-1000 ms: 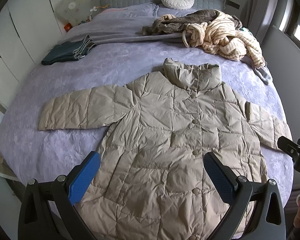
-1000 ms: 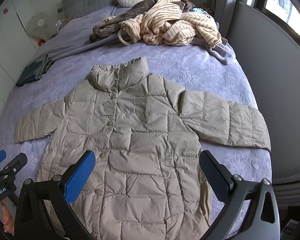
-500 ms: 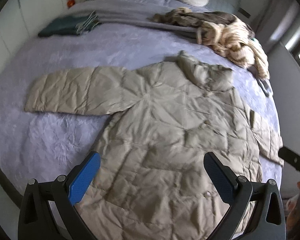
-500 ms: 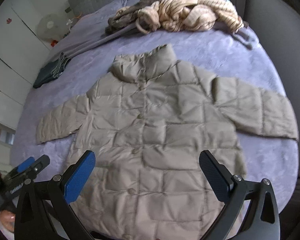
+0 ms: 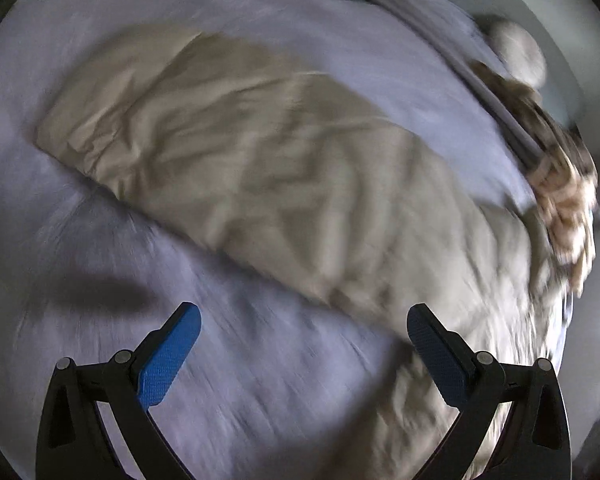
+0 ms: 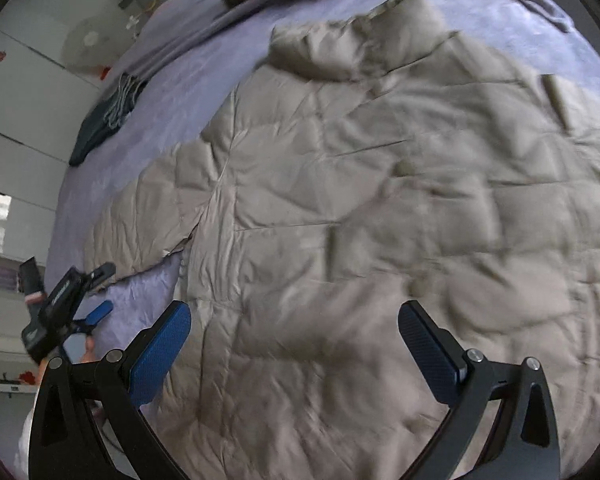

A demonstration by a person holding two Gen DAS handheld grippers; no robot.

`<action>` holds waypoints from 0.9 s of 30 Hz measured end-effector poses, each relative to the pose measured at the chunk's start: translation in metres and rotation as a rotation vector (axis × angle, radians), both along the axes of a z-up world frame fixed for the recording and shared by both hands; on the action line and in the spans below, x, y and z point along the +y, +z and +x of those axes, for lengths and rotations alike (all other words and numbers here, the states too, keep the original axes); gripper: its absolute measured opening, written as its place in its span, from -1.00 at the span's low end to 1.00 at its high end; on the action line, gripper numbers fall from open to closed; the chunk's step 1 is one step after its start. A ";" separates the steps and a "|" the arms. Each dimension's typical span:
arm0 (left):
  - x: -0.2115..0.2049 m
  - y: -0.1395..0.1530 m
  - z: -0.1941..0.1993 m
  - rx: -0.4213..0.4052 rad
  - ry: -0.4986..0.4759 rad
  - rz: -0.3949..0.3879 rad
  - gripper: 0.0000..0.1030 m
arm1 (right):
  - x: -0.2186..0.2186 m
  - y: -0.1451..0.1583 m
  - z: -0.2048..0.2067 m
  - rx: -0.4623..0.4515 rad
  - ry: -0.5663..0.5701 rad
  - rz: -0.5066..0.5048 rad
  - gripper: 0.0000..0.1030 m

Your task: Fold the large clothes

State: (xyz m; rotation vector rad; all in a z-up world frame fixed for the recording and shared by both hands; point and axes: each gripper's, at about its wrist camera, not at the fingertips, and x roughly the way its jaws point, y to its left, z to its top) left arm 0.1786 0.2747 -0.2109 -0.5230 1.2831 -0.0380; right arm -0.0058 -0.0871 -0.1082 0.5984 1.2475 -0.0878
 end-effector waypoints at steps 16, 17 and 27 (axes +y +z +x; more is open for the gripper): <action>0.028 -0.005 0.075 -0.223 0.033 -0.022 -0.79 | 0.068 -0.065 0.114 -0.058 0.037 0.203 -0.83; 0.025 0.005 0.073 -0.255 0.003 0.004 -0.79 | 0.070 -0.072 0.120 -0.050 0.019 0.234 -0.83; -0.060 0.119 0.046 -0.521 -0.337 -0.060 -0.79 | 0.097 -0.139 0.141 0.002 0.048 0.331 -0.88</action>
